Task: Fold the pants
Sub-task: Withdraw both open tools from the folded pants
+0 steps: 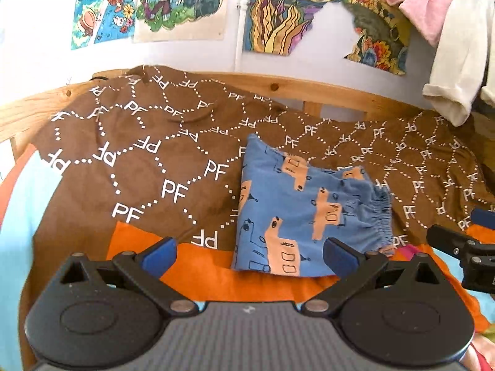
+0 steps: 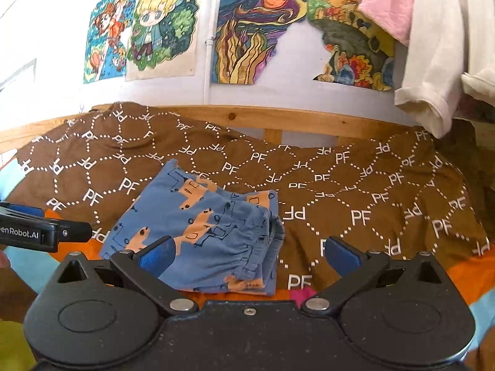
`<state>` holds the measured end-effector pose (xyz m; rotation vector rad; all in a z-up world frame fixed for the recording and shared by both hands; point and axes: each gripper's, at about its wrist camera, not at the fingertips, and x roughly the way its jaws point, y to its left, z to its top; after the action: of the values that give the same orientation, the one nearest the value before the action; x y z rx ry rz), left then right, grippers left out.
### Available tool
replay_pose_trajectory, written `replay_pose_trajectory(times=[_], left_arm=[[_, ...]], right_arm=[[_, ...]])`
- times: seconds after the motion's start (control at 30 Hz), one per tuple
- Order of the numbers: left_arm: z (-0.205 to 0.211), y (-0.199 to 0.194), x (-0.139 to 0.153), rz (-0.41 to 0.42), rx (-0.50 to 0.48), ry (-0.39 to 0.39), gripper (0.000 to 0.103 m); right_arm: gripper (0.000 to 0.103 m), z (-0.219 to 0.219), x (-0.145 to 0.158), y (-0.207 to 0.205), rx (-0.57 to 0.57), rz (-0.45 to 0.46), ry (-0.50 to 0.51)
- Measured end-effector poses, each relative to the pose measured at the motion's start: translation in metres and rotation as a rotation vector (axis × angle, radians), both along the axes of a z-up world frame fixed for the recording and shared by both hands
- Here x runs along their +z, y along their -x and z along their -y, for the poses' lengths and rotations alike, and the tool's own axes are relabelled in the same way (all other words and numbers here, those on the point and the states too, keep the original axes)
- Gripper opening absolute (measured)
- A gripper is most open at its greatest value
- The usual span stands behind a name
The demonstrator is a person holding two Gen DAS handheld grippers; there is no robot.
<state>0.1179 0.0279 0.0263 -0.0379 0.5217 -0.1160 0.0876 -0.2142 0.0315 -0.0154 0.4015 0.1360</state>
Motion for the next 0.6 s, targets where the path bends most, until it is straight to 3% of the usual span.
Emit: replay_pose_trajectory(times=[0.23,0.6], left_arm=[[-0.003,0.030,-0.004,-0.025,0.040,0.017,0.103],[0.001,0.063,-0.010,-0.031,0.066,-0.056,0.103]], right_arm=[[0.102,0.001,-0.002,0.025,-0.033,0.000,-0.055],[0.102,0.001,-0.005,0.055,-0.059,0.039,-0.102]])
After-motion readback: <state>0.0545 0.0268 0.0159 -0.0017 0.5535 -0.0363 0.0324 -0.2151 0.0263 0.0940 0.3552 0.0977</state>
